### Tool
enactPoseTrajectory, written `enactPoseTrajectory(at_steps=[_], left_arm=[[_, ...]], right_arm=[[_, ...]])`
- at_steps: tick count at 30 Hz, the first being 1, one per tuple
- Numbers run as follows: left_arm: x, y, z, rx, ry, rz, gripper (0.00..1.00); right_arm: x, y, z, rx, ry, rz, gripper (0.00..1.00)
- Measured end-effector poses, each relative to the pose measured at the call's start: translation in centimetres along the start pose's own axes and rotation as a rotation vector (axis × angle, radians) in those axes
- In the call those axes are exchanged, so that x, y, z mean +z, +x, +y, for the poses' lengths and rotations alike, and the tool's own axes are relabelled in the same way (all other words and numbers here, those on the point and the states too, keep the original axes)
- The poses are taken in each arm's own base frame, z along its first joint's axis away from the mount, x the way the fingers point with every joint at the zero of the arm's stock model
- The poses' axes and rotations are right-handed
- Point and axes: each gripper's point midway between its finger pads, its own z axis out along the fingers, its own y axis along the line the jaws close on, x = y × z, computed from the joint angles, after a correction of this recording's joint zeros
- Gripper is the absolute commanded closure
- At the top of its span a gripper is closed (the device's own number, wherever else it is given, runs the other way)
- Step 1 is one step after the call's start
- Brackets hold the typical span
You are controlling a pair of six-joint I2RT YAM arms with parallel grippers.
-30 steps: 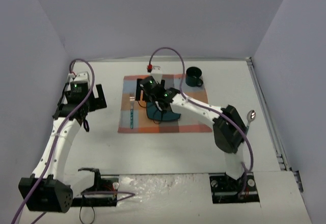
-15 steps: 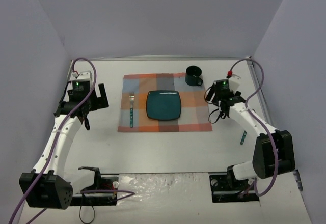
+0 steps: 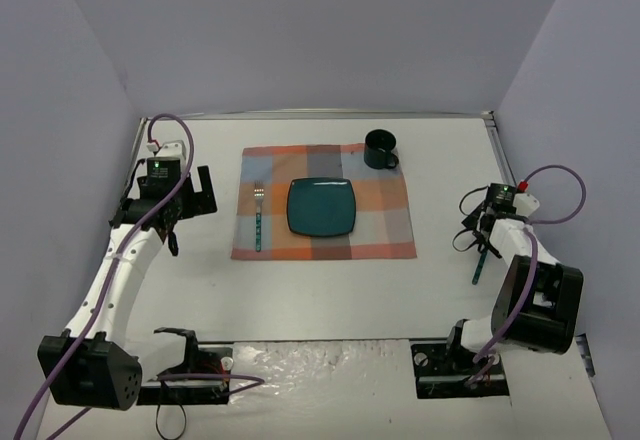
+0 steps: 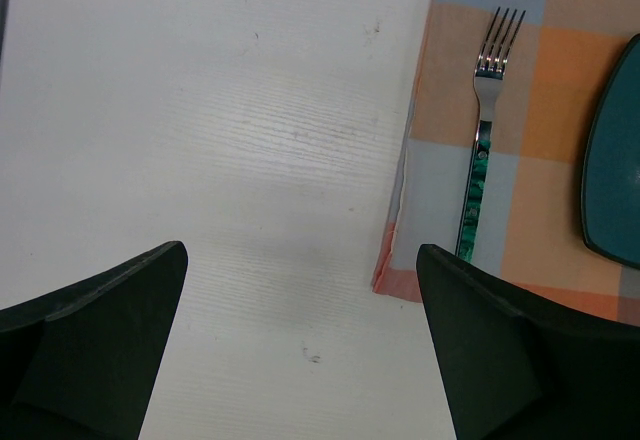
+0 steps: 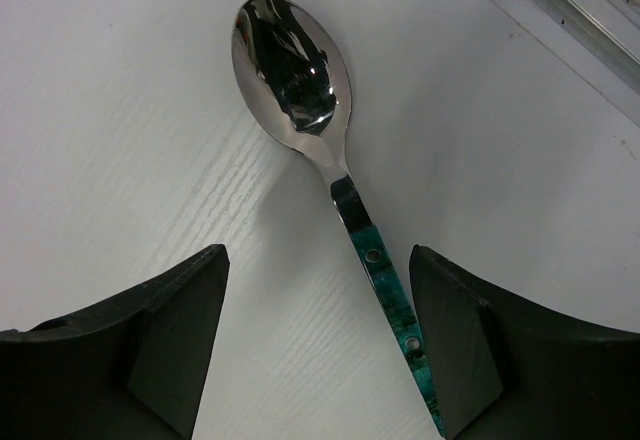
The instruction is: Set the dinner table for one person
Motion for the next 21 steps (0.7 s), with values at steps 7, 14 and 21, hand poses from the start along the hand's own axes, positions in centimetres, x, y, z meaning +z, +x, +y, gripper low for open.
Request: enactPoseTrajectory(at_steps=[7, 14, 21], left_arm=[[0.1, 0.1, 0.0, 0.002, -0.001, 0.006, 0.03], [0.3, 0.2, 0.0, 0.002, -0.002, 0.011, 0.03], [0.3, 0.2, -0.1, 0.003, -0.001, 0.011, 0.03]], right_arm=[[1.9, 2.0, -0.4, -0.004, 0.035, 0.074, 0.44], [2.6, 1.6, -0.2, 0.017, 0.028, 0.065, 0.72], [3.2, 0.7, 0.6, 0.039, -0.01, 0.047, 1.0]])
